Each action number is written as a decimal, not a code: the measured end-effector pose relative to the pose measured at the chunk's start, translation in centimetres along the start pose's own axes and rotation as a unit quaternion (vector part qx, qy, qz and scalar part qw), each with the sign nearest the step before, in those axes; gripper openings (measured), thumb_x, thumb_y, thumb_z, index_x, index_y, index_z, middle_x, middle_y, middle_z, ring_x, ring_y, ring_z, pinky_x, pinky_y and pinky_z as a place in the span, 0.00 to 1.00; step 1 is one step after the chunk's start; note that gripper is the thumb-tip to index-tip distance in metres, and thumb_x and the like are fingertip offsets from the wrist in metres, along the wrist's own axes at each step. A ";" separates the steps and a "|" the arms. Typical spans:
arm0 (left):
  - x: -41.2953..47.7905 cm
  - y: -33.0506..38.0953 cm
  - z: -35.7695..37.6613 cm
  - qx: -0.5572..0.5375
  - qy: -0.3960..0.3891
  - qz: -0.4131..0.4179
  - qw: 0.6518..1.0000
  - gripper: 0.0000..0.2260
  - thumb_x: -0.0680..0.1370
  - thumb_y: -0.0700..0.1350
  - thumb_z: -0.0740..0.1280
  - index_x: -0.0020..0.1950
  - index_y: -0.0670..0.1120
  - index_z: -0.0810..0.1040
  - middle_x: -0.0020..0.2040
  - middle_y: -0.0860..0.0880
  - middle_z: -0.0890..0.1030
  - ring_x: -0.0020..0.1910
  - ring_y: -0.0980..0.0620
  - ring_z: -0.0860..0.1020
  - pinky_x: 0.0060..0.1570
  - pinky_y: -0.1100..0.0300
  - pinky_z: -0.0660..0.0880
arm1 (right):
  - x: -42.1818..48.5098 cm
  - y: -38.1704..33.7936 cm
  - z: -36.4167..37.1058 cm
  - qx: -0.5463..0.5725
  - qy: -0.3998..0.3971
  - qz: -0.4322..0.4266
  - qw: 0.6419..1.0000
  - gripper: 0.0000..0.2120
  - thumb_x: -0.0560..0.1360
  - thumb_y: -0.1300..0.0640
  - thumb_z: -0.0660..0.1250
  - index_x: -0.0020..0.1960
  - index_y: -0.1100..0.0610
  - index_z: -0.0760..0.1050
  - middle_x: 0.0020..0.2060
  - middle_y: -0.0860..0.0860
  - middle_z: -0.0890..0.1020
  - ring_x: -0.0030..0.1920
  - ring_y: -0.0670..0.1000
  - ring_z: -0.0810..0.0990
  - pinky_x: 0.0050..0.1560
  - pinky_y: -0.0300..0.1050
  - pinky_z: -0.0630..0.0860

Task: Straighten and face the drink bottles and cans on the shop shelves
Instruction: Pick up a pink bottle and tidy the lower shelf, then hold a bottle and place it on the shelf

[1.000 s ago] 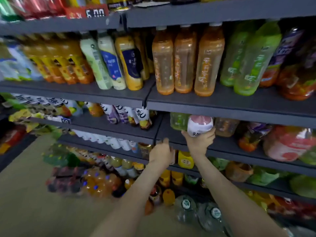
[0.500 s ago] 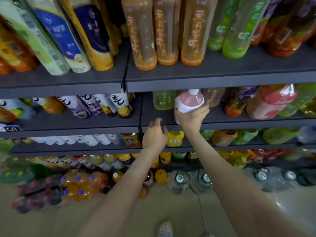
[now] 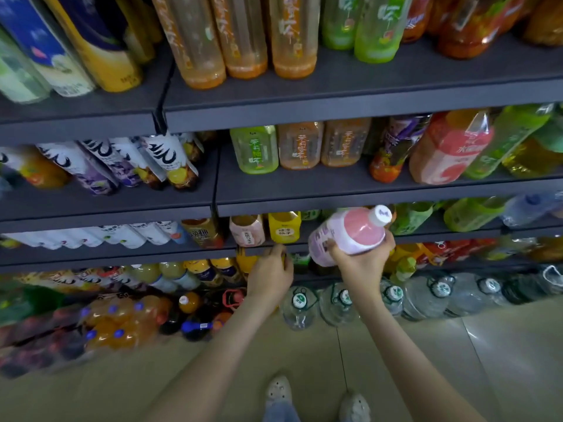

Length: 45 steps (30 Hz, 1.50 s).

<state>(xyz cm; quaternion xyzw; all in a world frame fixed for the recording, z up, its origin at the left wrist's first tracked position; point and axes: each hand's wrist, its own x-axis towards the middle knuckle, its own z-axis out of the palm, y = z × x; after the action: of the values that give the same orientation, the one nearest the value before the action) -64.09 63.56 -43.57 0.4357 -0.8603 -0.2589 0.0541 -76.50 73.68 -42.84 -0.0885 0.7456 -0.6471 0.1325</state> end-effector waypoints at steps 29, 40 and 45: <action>15.6 -10.1 27.5 -0.111 0.465 0.281 0.832 0.23 0.76 0.49 0.60 0.71 0.49 0.63 0.69 0.44 0.63 0.68 0.46 0.62 0.67 0.72 0.50 | 10.5 28.4 4.8 0.178 -0.025 -0.242 0.954 0.44 0.60 0.53 0.81 0.67 0.46 0.59 0.59 0.44 0.72 0.60 0.45 0.74 0.57 0.45 0.74; 18.0 1.2 31.7 -0.135 0.329 0.410 0.840 0.20 0.78 0.47 0.60 0.69 0.44 0.69 0.64 0.44 0.72 0.65 0.48 0.69 0.64 0.61 0.64 | 14.7 29.3 -5.8 0.133 0.061 -0.268 0.952 0.44 0.59 0.51 0.81 0.68 0.48 0.60 0.58 0.43 0.74 0.58 0.43 0.75 0.58 0.49 0.76; 19.9 8.8 30.9 -0.125 0.274 0.379 0.875 0.37 0.75 0.52 0.67 0.77 0.42 0.51 0.75 0.41 0.59 0.74 0.44 0.56 0.73 0.53 0.52 | 16.7 30.0 -10.0 0.104 0.121 -0.269 0.950 0.49 0.52 0.40 0.77 0.68 0.48 0.60 0.60 0.47 0.73 0.60 0.48 0.76 0.58 0.55 0.76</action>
<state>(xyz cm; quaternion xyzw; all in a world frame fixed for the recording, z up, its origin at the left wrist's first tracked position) -92.51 64.73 -68.46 0.1192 -0.8710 -0.1942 0.4353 -94.29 82.43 -72.57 -0.1920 0.6335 -0.7384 -0.1292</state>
